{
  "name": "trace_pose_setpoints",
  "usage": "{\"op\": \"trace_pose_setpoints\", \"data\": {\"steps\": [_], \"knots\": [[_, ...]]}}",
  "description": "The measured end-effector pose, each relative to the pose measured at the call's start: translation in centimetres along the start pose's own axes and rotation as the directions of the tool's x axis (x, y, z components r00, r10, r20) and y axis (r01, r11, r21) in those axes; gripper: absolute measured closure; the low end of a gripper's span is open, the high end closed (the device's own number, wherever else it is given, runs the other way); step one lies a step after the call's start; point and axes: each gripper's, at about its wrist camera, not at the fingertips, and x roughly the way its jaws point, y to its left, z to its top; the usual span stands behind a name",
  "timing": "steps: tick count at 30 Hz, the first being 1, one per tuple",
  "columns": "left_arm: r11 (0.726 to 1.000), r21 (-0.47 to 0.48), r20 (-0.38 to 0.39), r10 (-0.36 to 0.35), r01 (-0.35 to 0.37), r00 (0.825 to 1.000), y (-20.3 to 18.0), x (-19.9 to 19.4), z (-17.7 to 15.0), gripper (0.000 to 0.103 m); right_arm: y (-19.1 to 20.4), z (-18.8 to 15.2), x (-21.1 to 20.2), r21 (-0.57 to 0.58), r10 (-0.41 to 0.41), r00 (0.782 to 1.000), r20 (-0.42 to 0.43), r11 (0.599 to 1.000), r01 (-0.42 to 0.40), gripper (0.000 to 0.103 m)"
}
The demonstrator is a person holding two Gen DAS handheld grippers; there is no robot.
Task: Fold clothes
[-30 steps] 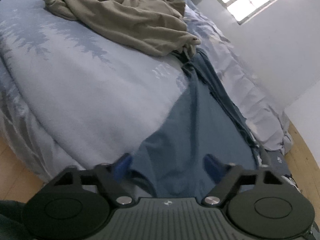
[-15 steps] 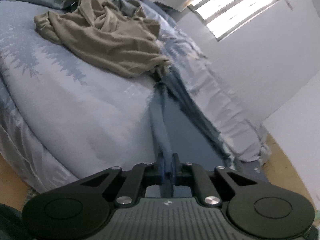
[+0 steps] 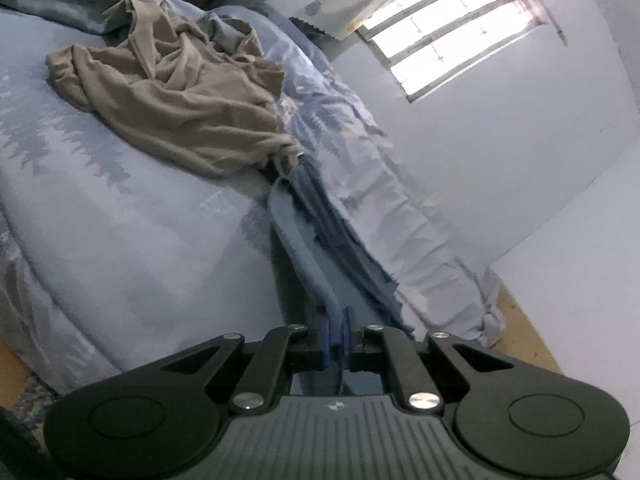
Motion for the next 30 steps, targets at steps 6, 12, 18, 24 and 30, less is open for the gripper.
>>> {"op": "trace_pose_setpoints", "data": {"steps": [6,12,18,24,30], "knots": [[0.999,-0.036,0.044,-0.037,0.039,0.998,-0.8,-0.3,1.1,0.100,-2.3,-4.2,1.2,-0.038,-0.104,0.989,-0.105,0.994,0.101,0.043],[0.996,-0.069,0.076,-0.059,0.064,0.995,-1.4,-0.4,2.1,0.100,-5.7,-9.1,0.5,-0.047,-0.198,0.948,-0.251,0.980,0.193,0.043],[0.993,-0.072,0.076,-0.085,0.090,0.993,-2.3,-0.4,2.9,0.100,-8.4,-13.8,-1.9,-0.124,-0.271,0.901,-0.340,0.962,0.242,0.044],[0.992,-0.082,0.089,-0.086,0.093,0.992,-2.4,-0.4,3.3,0.100,-11.5,-17.8,-4.8,-0.185,-0.329,0.851,-0.410,0.943,0.276,0.044],[0.995,-0.068,0.094,-0.065,0.071,0.993,-2.7,-0.4,3.7,0.100,-13.6,-19.9,-6.2,-0.227,-0.369,0.803,-0.468,0.928,0.295,0.047]]}}
